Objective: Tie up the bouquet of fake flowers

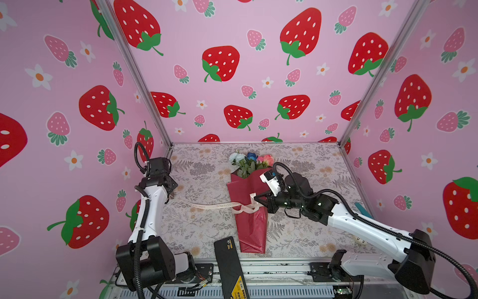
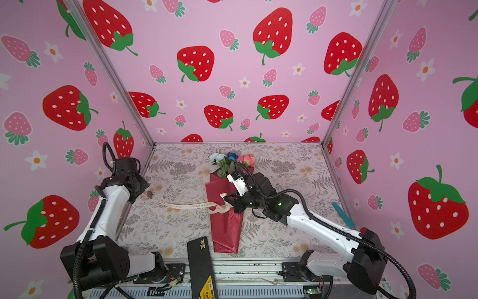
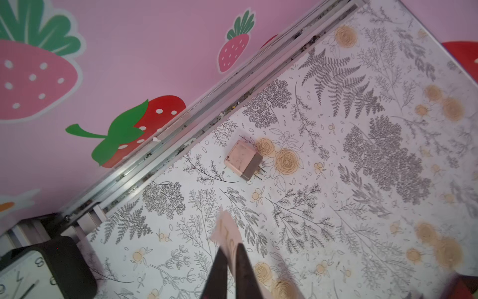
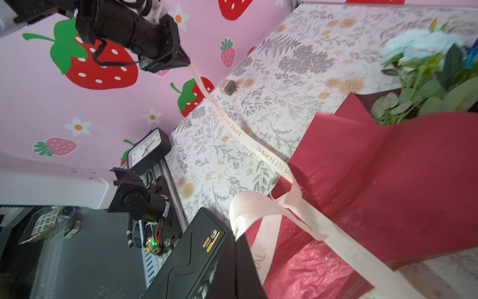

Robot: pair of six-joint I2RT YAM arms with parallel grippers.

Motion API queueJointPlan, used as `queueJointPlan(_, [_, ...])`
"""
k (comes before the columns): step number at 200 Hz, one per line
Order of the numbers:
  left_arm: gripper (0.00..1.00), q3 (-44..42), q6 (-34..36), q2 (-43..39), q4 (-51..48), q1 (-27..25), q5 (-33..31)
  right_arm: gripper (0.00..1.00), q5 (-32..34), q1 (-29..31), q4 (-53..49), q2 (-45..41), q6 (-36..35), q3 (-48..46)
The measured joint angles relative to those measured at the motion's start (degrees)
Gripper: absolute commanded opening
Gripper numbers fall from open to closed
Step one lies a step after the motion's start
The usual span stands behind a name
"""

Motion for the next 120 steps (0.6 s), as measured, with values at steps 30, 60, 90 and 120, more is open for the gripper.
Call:
queueJointPlan(30, [0.5, -0.09, -1.4, -1.88, 0.94, -0.92, 4.46, 0.0, 0.31, 0.44, -1.42, -1.6, 4.66, -8.81])
queueJointPlan(60, [0.6, 0.61, -0.48, -5.38, 1.29, -7.06, 7.8, 0.0, 0.94, 0.44, -3.32, -5.11, 9.6, -15.61])
queueJointPlan(90, [0.69, 0.81, 0.96, -6.29, 5.92, -16.83, 17.09, 0.0, 1.42, 0.44, -4.2, -5.97, 12.52, -16.15])
queueJointPlan(120, [0.69, 0.68, 3.67, -2.29, 11.43, -27.36, 27.47, 0.0, 3.28, 0.44, -7.28, -6.01, 15.61, -16.17])
